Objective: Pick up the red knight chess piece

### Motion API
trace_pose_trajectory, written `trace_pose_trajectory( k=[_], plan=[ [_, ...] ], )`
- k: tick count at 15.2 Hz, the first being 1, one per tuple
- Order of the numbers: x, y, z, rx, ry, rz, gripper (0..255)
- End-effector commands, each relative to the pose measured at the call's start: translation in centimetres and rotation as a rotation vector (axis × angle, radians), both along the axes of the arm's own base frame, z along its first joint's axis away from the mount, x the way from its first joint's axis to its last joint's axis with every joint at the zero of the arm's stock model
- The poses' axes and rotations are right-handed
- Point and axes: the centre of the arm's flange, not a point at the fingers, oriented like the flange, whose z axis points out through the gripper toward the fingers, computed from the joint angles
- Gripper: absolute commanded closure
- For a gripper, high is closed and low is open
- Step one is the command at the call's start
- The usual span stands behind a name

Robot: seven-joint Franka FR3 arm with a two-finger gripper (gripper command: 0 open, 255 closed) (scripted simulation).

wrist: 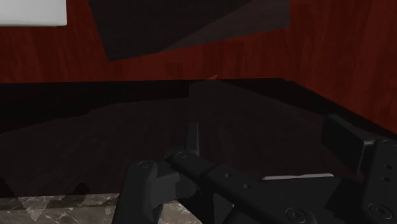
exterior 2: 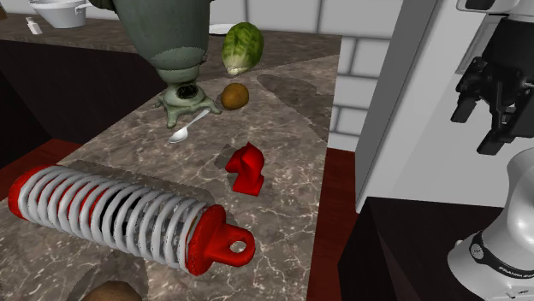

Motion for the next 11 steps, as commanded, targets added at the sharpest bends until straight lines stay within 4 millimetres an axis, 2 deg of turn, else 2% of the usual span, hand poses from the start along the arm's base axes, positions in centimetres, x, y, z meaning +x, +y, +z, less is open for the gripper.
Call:
trace_pose_trajectory(
  k=[1, 11],
  plan=[
    [0.0, 0.0, 0.0, 0.0, 0.0, 0.0, 0],
    [11.5, 1.0, -2.7, -0.024, -0.09, -0.018, 0]
  ],
)
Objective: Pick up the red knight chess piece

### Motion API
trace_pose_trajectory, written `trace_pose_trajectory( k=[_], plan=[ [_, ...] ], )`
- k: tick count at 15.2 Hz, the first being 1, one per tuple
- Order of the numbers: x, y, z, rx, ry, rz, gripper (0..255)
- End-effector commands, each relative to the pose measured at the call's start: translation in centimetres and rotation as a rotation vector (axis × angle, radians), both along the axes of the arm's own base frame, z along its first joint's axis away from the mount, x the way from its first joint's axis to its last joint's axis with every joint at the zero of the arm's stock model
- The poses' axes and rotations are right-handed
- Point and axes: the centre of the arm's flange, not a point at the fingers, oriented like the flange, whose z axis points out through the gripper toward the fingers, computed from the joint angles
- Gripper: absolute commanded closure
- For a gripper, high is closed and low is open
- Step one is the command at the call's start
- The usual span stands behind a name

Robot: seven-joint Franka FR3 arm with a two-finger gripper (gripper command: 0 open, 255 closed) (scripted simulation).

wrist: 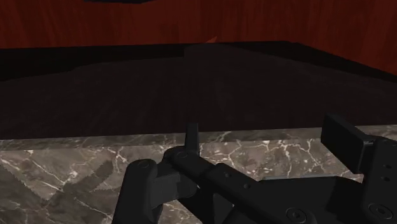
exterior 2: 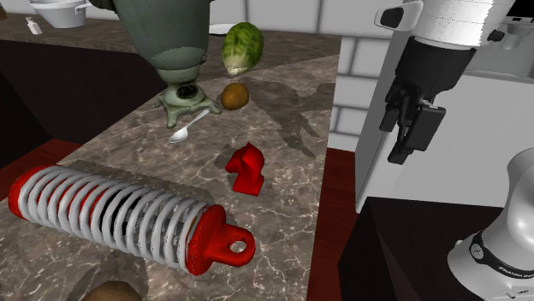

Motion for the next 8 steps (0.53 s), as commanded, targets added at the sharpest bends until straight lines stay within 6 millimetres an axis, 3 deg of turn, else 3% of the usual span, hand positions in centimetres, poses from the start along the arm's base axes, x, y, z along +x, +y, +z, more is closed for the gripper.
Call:
trace_pose_trajectory(
  k=[1, 8],
  plan=[
    [2.2, 0.4, -0.4, -0.005, -0.02, -0.004, 0],
    [10.4, 1.0, -1.6, -0.021, -0.083, -0.017, 0]
  ],
)
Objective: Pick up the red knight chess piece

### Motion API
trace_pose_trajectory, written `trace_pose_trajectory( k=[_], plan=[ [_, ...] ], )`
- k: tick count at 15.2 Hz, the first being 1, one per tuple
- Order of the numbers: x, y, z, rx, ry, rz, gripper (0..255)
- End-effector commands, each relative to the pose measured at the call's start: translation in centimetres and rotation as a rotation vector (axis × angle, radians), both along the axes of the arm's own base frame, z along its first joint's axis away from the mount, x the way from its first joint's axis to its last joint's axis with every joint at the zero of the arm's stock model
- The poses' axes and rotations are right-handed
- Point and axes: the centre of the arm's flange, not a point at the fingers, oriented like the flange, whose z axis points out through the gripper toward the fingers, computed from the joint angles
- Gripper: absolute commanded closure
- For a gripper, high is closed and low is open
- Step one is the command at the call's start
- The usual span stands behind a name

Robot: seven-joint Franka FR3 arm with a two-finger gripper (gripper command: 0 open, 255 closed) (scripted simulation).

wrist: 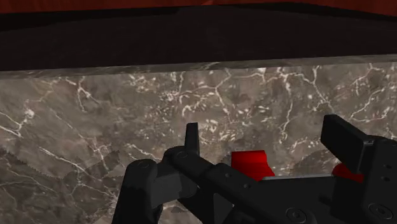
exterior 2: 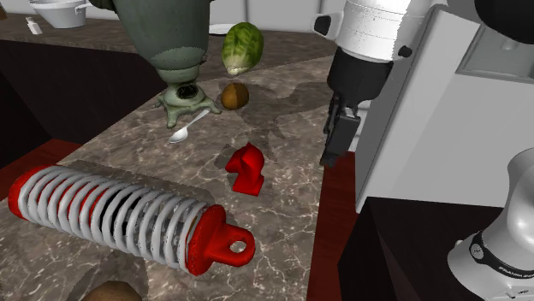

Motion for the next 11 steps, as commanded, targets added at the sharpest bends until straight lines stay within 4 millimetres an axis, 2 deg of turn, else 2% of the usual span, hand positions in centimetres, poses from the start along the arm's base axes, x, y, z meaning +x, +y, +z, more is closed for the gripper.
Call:
trace_pose_trajectory(
  k=[1, 10, 11],
  plan=[
    [2.5, 0.2, -0.4, -0.005, -0.019, -0.003, 0],
    [13.0, 0.7, -1.1, -0.026, -0.099, -0.02, 0],
    [13.0, 0.7, -1.6, -0.026, -0.099, -0.02, 0]
  ],
)
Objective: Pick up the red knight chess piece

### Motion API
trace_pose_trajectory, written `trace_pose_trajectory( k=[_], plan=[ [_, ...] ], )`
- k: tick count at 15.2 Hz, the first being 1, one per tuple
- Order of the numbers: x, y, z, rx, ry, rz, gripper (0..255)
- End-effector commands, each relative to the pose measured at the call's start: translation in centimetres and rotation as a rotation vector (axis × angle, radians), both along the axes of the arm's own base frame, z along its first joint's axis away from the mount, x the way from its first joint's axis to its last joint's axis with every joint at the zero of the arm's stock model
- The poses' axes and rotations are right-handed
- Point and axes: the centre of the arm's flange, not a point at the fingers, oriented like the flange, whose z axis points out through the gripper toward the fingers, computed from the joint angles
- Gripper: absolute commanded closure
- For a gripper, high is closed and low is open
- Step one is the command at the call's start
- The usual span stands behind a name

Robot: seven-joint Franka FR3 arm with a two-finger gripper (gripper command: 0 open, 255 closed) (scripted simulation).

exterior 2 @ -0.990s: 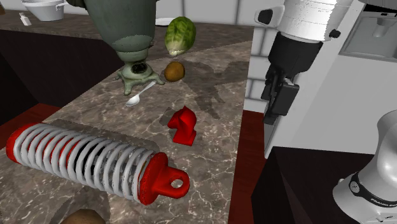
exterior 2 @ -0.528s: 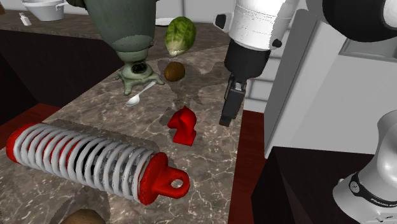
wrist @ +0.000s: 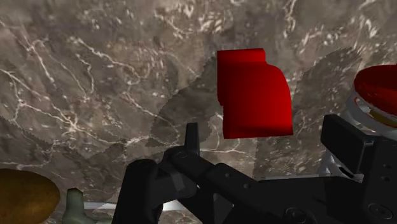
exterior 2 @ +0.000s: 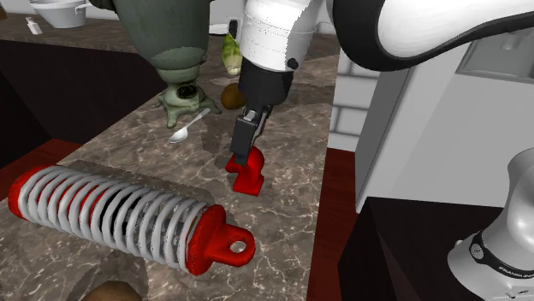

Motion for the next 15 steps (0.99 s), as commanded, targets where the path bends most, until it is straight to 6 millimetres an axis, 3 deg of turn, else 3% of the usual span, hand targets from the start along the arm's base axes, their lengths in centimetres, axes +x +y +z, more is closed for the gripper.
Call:
trace_pose_trajectory(
  k=[1, 8, 9, 15],
  plan=[
    [0.5, 0.3, -0.9, -0.001, -0.005, -0.001, 0],
    [0.5, 0.3, -3.8, -0.001, -0.005, -0.001, 0],
    [0.6, 0.3, -3.8, -0.001, -0.005, -0.001, 255],
    [0.6, 0.3, -3.8, -0.001, -0.005, -0.001, 255]
  ],
)
